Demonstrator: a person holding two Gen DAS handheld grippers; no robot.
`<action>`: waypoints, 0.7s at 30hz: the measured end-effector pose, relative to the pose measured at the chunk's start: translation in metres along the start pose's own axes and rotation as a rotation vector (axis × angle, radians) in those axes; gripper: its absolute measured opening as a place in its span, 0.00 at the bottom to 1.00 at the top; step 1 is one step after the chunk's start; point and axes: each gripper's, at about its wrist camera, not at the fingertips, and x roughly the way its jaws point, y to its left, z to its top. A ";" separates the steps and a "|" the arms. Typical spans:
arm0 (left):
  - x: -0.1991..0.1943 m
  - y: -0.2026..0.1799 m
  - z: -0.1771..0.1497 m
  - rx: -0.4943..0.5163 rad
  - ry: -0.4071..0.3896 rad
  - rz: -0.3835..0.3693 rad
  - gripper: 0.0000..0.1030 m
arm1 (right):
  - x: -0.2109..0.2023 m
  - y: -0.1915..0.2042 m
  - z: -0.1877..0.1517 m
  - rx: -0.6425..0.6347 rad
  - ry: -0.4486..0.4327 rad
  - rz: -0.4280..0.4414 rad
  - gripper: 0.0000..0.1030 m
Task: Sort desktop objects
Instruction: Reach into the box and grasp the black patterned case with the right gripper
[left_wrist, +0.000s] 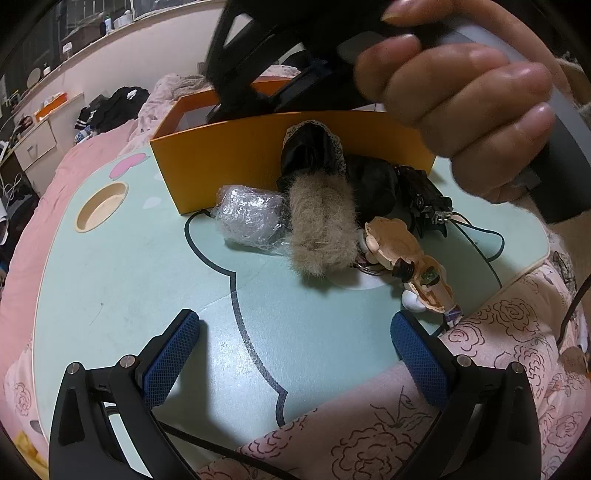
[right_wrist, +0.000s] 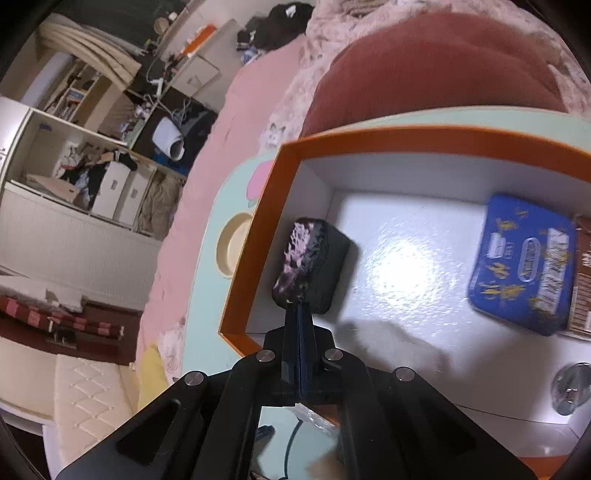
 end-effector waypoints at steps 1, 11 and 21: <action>0.001 0.001 0.000 0.000 -0.001 0.000 1.00 | -0.005 -0.001 -0.001 -0.004 -0.019 0.006 0.01; 0.001 0.001 -0.001 0.000 -0.003 0.000 1.00 | -0.053 0.006 -0.001 0.011 -0.157 0.053 0.07; 0.002 0.007 -0.001 0.003 -0.009 -0.002 1.00 | 0.023 0.005 0.025 0.071 -0.017 -0.095 0.37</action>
